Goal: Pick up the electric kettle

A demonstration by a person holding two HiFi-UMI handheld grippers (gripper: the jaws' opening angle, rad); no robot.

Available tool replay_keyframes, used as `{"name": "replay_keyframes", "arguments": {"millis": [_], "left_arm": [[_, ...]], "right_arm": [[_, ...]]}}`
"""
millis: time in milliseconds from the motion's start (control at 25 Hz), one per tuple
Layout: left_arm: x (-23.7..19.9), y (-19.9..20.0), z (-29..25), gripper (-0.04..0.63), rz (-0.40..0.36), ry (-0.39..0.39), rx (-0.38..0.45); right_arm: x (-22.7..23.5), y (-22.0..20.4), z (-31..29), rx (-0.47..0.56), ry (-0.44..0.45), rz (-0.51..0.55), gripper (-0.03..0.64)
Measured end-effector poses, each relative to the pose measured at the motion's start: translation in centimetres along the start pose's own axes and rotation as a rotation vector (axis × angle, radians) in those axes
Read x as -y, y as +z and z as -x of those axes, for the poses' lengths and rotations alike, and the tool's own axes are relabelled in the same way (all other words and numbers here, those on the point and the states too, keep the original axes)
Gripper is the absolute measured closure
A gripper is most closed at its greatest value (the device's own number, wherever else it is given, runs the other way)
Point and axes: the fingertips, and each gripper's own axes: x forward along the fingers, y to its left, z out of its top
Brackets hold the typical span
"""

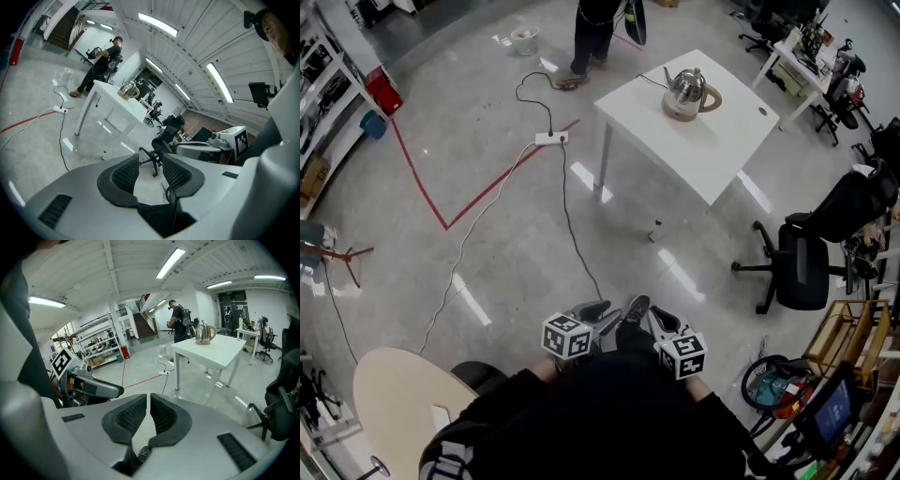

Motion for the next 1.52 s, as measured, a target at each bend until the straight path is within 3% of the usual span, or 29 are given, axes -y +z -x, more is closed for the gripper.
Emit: {"name": "replay_keyframes", "arguments": {"millis": [200, 320, 520, 840, 1160, 1520], "left_arm": [[-1.9, 4.8, -3.0, 0.423, -0.060, 0.118, 0.040], [-1.1, 8.2, -5.7, 0.423, -0.092, 0.149, 0.053], [1.4, 11.5, -11.1, 0.423, -0.131, 0.135, 0.000], [2.6, 13.5, -17.1, 0.423, -0.079, 0.136, -0.036], [3.1, 15.3, -19.8, 0.425, -0.136, 0.137, -0.070], [0.4, 19.0, -23.8, 0.425, -0.163, 0.065, -0.124]], "right_arm": [[4.3, 3.9, -2.9, 0.037, 0.080, 0.050, 0.583], [7.6, 6.9, -3.1, 0.075, 0.114, 0.074, 0.583], [13.1, 9.8, -2.8, 0.117, 0.136, 0.041, 0.583], [20.4, 9.9, -1.9, 0.122, 0.115, -0.040, 0.583], [23.1, 10.4, -2.1, 0.132, 0.117, -0.084, 0.583], [27.6, 12.9, -4.8, 0.134, 0.015, -0.127, 0.583]]}}
